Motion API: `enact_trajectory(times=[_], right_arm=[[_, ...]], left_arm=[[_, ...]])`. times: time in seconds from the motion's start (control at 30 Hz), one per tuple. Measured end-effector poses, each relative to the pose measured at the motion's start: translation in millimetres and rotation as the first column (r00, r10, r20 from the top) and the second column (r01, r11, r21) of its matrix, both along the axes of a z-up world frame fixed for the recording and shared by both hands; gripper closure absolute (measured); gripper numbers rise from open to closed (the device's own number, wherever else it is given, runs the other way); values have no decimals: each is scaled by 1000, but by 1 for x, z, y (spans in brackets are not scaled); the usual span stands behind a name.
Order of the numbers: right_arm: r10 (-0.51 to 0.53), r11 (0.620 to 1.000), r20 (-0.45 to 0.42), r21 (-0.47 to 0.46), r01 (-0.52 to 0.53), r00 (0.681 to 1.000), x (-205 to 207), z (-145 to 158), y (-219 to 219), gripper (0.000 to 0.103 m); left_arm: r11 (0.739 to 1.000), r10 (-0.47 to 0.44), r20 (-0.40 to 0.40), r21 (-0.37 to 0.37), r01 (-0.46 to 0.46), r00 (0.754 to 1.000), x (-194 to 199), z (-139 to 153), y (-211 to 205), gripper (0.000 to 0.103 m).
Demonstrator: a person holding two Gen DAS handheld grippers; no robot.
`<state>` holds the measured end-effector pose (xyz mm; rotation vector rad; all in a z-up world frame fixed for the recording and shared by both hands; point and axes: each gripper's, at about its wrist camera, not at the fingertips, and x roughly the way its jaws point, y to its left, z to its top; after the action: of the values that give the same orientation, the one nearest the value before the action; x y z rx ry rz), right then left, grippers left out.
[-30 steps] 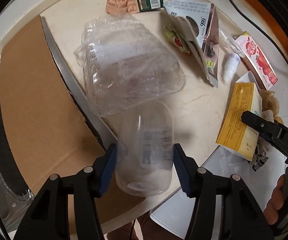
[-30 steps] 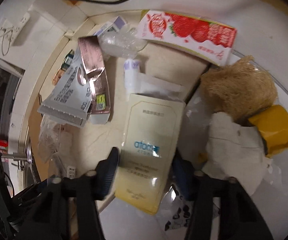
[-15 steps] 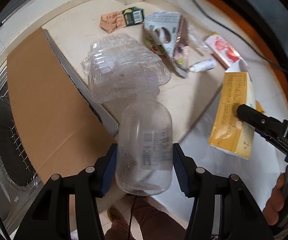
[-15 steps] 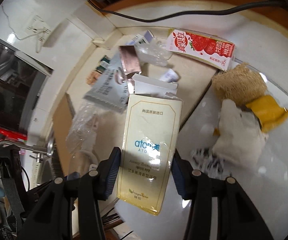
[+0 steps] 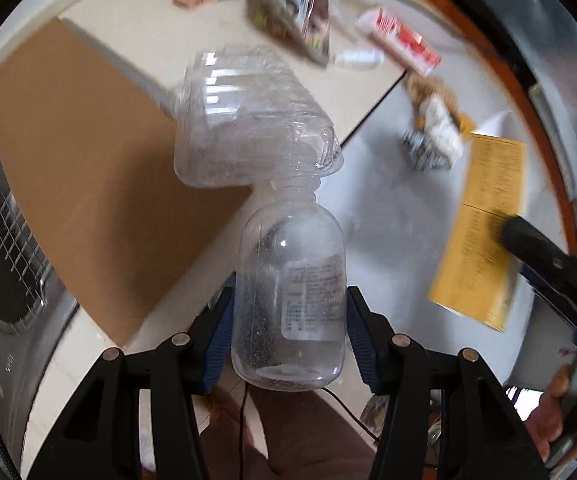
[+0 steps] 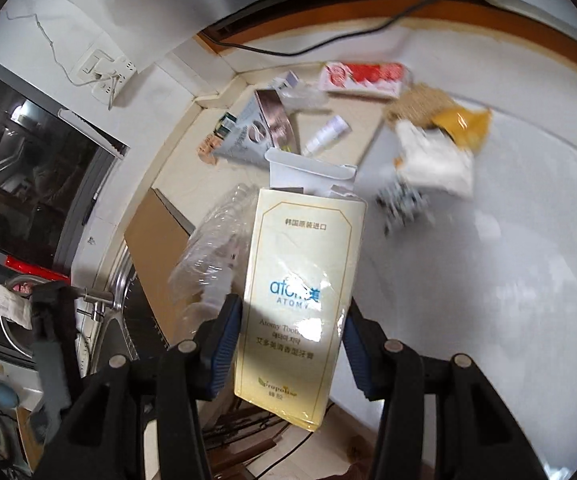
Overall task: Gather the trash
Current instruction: 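Carry the bottle and the atomy box down over the floor trash bin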
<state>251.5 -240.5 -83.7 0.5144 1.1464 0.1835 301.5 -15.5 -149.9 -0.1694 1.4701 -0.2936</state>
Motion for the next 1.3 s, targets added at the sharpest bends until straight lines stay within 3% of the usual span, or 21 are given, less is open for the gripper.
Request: enact_trajectory(times=[0.4, 1.07, 1.3], right_arm=[[-55, 998, -84, 0, 55, 995, -61, -26, -6, 54], [23, 998, -184, -49, -33, 983, -130, -77, 37, 54], [30, 995, -221, -88, -51, 975, -172, -102, 68, 54]], left_arm=[[997, -73, -98, 2, 74, 993, -42, -39, -13, 52], [975, -201, 39, 99, 197, 979, -133, -37, -6, 52], [963, -252, 58, 109, 245, 966, -165, -56, -3, 52]])
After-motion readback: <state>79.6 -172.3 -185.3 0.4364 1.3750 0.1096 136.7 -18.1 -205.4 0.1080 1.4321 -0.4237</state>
